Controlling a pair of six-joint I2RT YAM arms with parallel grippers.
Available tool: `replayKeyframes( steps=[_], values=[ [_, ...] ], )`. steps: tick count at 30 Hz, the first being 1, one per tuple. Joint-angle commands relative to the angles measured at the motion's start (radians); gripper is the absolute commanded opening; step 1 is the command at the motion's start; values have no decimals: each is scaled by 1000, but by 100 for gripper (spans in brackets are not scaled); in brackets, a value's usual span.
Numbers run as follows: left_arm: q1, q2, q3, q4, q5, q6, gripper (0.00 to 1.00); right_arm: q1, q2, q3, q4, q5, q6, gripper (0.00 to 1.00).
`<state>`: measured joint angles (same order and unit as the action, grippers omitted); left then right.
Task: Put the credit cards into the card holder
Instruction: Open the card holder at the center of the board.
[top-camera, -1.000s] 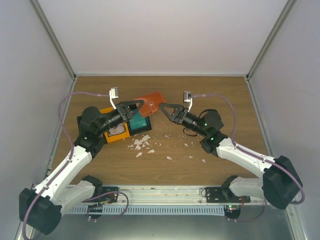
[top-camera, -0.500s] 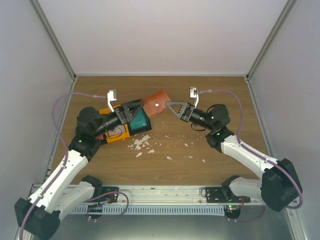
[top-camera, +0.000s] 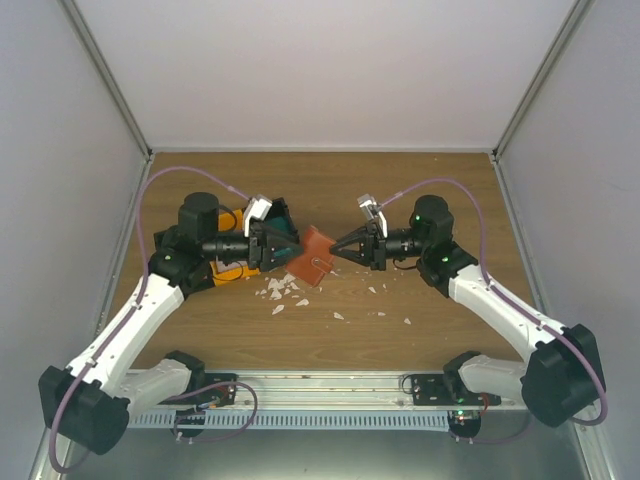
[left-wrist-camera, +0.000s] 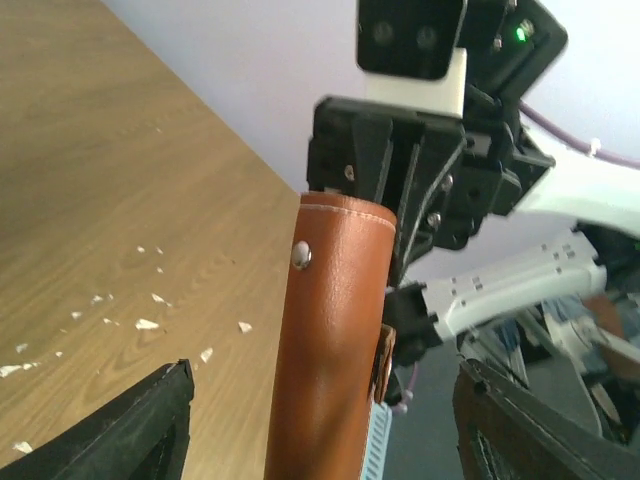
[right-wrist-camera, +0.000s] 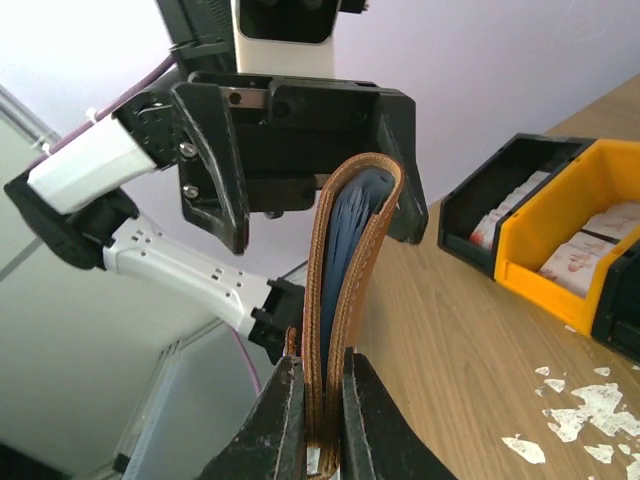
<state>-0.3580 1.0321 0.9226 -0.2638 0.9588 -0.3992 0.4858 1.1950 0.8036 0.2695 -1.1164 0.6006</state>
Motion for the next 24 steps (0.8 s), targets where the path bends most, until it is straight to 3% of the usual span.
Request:
replayKeyframes(
  steps=[1, 4, 10, 18, 19, 20, 21, 24],
  values=[
    [3, 2, -30, 7, 158, 73, 66, -10, 2, 31, -49, -93, -87, 0],
    [2, 24, -43, 19, 198, 71, 56, -11, 12, 38, -61, -102, -100, 0],
    [-10, 35, -74, 79, 237, 32, 50, -12, 49, 47, -61, -122, -107, 1],
    [-30, 68, -88, 142, 198, -38, 10, -12, 88, 51, -55, -138, -114, 1],
    [-35, 71, -90, 153, 190, -44, 4, -12, 89, 49, -58, -123, -115, 6],
    [-39, 73, -94, 161, 173, -50, 1, -12, 89, 49, -71, -96, -118, 18],
    [-43, 74, -99, 169, 149, -58, 0, -12, 87, 52, -100, -47, -127, 30],
    [-45, 72, -123, 199, 56, -96, 0, -8, 72, 41, -179, 180, -110, 52]
  ],
)
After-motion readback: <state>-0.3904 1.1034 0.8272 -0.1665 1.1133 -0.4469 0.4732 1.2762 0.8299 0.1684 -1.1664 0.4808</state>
